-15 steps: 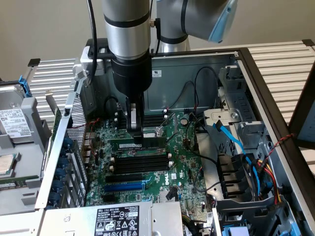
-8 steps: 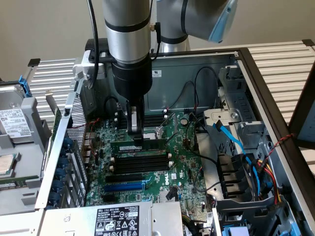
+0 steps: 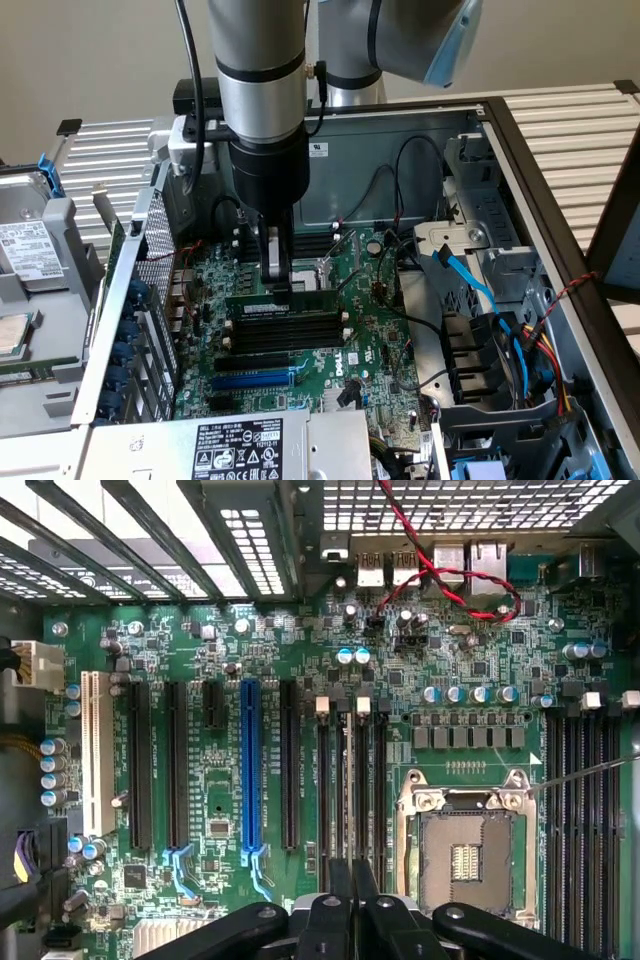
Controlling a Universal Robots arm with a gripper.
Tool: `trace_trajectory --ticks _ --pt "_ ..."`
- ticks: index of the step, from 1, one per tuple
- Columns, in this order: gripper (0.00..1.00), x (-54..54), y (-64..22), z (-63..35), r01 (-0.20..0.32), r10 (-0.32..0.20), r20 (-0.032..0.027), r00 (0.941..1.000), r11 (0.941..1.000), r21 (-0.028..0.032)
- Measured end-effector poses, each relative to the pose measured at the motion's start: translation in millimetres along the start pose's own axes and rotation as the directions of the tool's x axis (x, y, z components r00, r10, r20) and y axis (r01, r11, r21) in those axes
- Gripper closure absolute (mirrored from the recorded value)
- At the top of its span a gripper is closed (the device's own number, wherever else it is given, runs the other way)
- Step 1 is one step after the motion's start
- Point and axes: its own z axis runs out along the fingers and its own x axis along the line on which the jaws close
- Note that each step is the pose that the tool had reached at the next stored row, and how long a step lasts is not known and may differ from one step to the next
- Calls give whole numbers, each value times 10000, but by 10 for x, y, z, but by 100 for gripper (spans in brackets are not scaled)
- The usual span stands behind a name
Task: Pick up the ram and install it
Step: 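Insert the ram into the slot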
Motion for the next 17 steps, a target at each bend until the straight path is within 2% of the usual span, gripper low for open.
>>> trace_trajectory --ticks 5,11,17 --pt "88 3 -17 49 329 -329 2 9995 9995 2" --pt "88 58 -24 53 330 -330 3 9995 9995 -3" --pt "88 62 -24 60 263 -263 0 9997 9997 -5"
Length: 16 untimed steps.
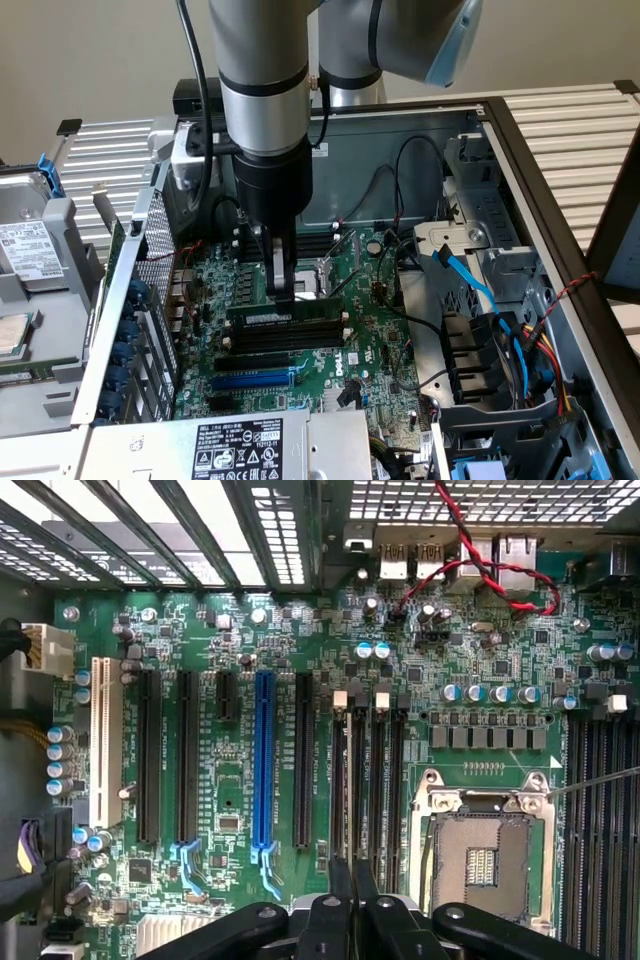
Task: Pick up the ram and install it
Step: 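Insert the ram into the slot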
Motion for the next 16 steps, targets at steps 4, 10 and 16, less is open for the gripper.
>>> trace_trajectory --ticks 4,10,16 --pt "88 0 0 0 -6 6 -2 10000 10000 -1" --pt "88 9 -5 21 -88 88 0 10000 10000 0" --pt "88 13 -7 35 -147 147 1 9999 9999 0"
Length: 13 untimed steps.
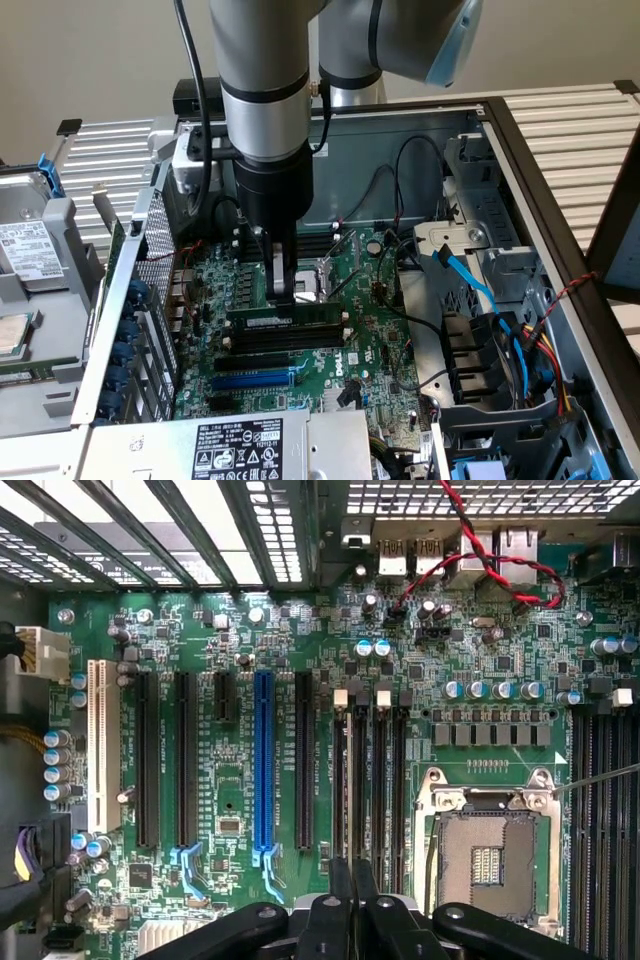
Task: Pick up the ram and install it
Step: 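Insert the ram into the slot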
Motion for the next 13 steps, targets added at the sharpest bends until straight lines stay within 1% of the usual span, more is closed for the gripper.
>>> trace_trajectory --ticks 11,13 --pt "88 18 -13 21 -44 44 -1 10000 10000 -14" --pt "88 40 -19 34 -49 49 -1 10000 10000 -14"
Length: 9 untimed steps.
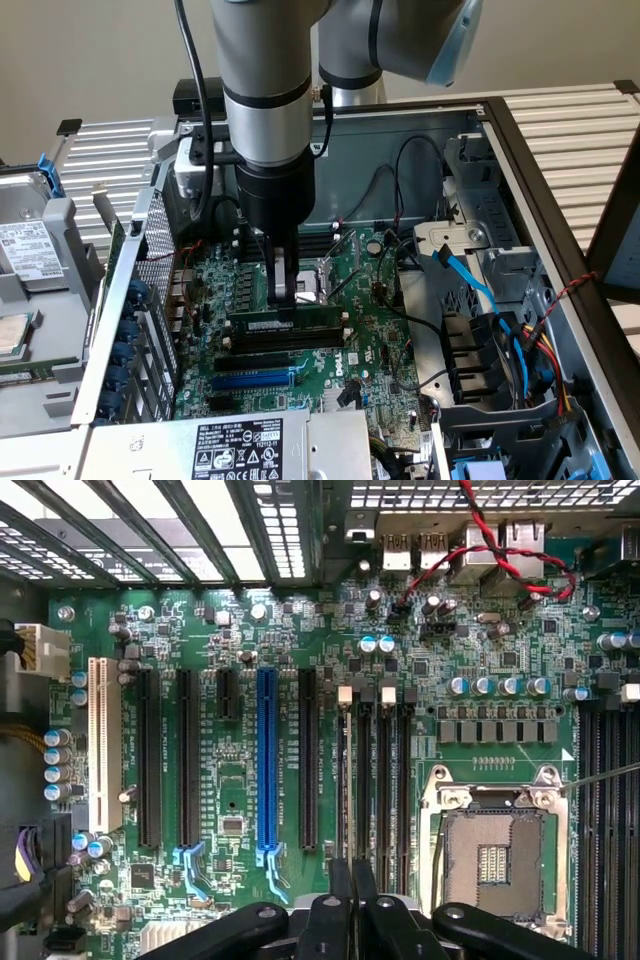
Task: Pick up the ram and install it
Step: 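Insert the ram into the slot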
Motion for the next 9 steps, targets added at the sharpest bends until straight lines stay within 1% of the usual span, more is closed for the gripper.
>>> trace_trajectory --ticks 5,9 --pt "88 4 0 3 -5 5 -3 10000 10000 -2" --pt "88 5 0 27 -23 23 -1 10000 10000 -9"
